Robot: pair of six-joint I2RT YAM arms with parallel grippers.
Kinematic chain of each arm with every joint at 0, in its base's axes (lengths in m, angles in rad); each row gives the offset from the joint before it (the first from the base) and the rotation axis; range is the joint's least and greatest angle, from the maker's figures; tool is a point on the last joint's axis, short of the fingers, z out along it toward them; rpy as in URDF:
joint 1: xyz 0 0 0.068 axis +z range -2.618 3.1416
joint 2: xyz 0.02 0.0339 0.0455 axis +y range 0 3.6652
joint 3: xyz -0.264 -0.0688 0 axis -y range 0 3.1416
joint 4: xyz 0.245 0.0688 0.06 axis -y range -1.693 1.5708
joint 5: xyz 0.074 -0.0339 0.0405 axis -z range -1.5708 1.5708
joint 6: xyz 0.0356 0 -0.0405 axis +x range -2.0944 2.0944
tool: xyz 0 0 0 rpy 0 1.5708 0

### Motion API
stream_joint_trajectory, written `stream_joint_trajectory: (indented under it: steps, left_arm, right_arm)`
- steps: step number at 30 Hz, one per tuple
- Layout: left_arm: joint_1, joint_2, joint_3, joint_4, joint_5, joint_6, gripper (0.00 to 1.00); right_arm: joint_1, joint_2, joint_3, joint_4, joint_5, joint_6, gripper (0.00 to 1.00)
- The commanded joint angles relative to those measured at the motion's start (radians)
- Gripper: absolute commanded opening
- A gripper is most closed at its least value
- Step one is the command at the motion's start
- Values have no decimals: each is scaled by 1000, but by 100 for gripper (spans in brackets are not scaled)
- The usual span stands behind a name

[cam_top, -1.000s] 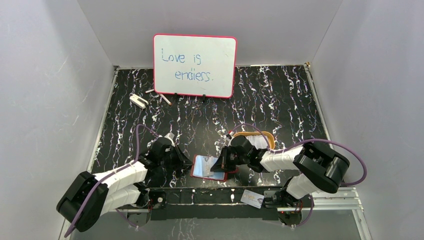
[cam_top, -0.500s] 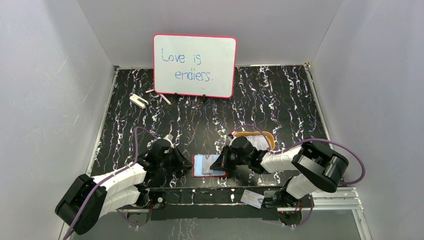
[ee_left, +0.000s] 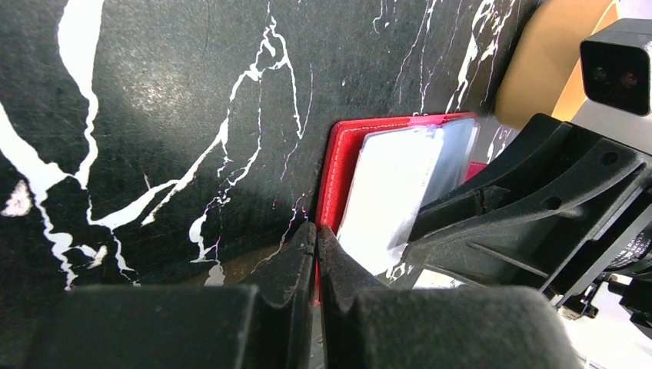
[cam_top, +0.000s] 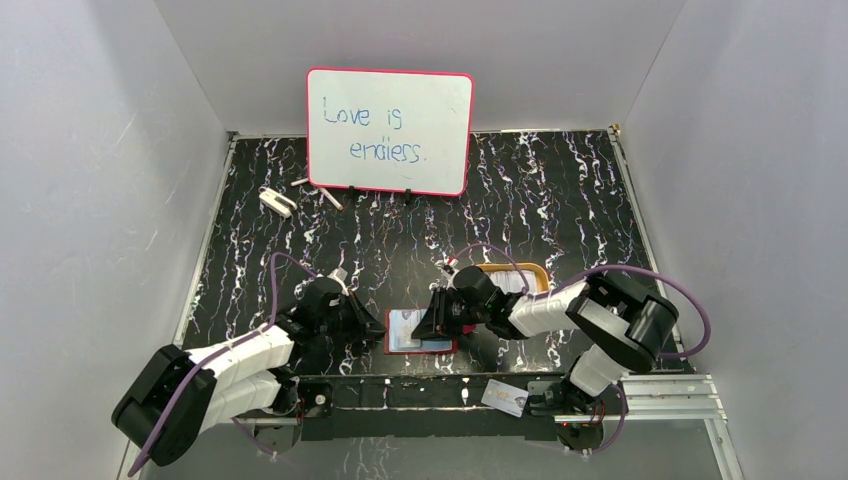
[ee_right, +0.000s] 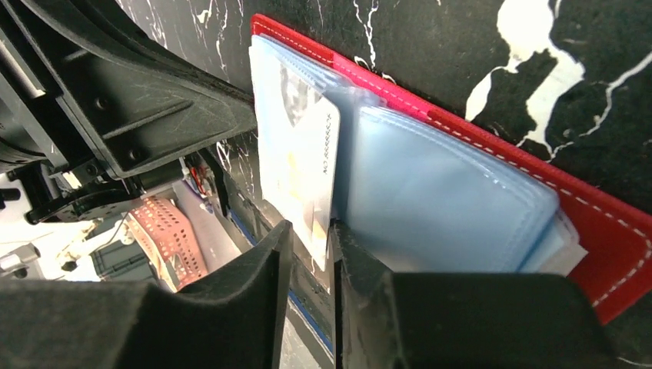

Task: Put the credit cards into the card holder
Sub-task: Insert the credit card into the card holder.

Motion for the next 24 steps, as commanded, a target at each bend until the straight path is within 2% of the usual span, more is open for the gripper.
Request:
stream_joint_trajectory:
  steps: [1, 5, 10, 24]
  left_arm:
    - [-10, 1, 9, -39, 0, 14, 2]
    - [-10, -3, 14, -49, -9, 20, 2]
    - [-10, -1, 18, -48, -12, 20, 2]
    - [-10, 19, 23, -34, -5, 25, 2]
  right_arm:
    - [3, -59, 55, -156, 38, -60, 37]
    - [3, -134, 95, -312, 101, -104, 46]
    - [3, -133, 150, -401, 122, -144, 48]
    - [3, -18, 197, -386, 105, -163, 47]
